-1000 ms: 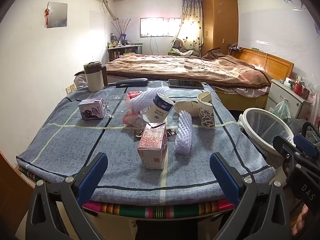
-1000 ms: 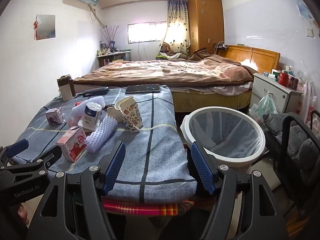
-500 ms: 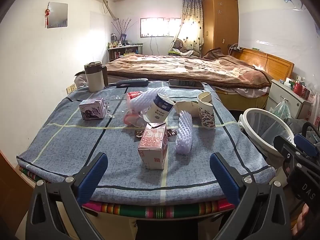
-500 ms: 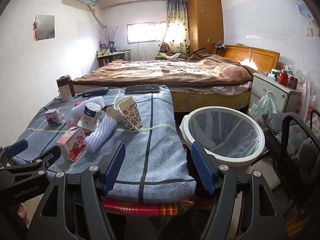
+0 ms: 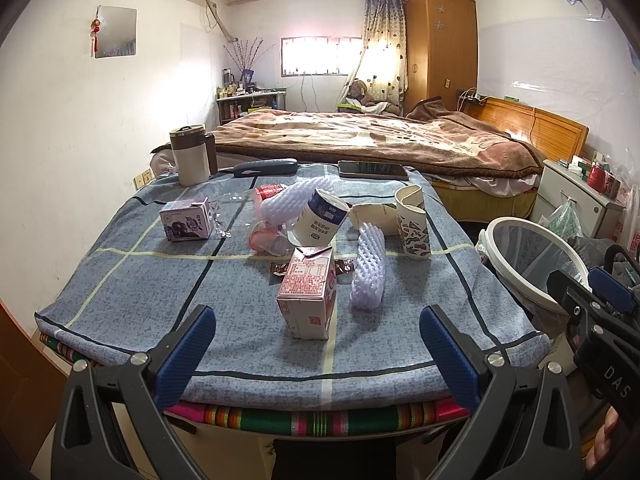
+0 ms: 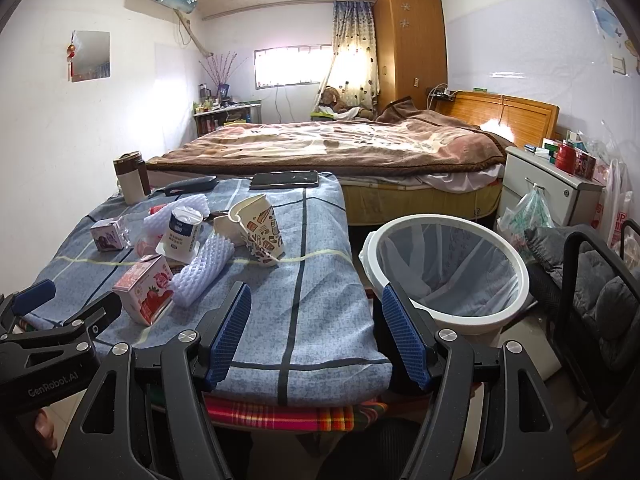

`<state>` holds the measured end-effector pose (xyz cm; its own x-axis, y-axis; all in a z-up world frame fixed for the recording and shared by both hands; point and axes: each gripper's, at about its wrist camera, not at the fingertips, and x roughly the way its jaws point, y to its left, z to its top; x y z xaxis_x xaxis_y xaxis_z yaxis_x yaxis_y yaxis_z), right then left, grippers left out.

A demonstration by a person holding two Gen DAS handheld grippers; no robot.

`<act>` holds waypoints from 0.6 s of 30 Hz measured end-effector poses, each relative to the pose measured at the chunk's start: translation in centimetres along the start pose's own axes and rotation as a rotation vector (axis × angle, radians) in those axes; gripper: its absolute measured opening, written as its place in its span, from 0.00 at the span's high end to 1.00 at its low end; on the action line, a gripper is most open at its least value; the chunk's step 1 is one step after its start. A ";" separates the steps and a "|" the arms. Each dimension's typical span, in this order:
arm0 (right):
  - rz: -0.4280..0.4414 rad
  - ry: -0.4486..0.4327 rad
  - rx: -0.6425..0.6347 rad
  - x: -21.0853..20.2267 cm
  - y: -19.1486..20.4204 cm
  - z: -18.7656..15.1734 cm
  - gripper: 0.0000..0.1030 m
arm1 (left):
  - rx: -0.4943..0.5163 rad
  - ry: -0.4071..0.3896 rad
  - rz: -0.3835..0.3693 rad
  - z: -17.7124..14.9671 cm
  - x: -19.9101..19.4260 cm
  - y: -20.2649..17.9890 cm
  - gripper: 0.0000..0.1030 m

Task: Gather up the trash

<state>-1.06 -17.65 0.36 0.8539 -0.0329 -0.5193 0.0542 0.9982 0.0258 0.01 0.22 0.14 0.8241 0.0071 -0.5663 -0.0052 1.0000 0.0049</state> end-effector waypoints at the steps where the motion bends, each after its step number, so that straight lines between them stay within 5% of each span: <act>1: -0.001 0.000 0.001 0.0 0.0 0.0 0.33 | 0.001 0.000 0.000 0.0 0.0 0.0 0.00; 18: -0.001 -0.002 0.001 0.0 0.1 0.0 0.33 | 0.001 -0.001 -0.001 0.1 -0.3 0.1 0.00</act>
<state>-1.00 -17.56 0.38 0.8547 -0.0336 -0.5180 0.0550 0.9981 0.0260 -0.16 0.28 0.39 0.8250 0.0057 -0.5651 -0.0037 1.0000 0.0047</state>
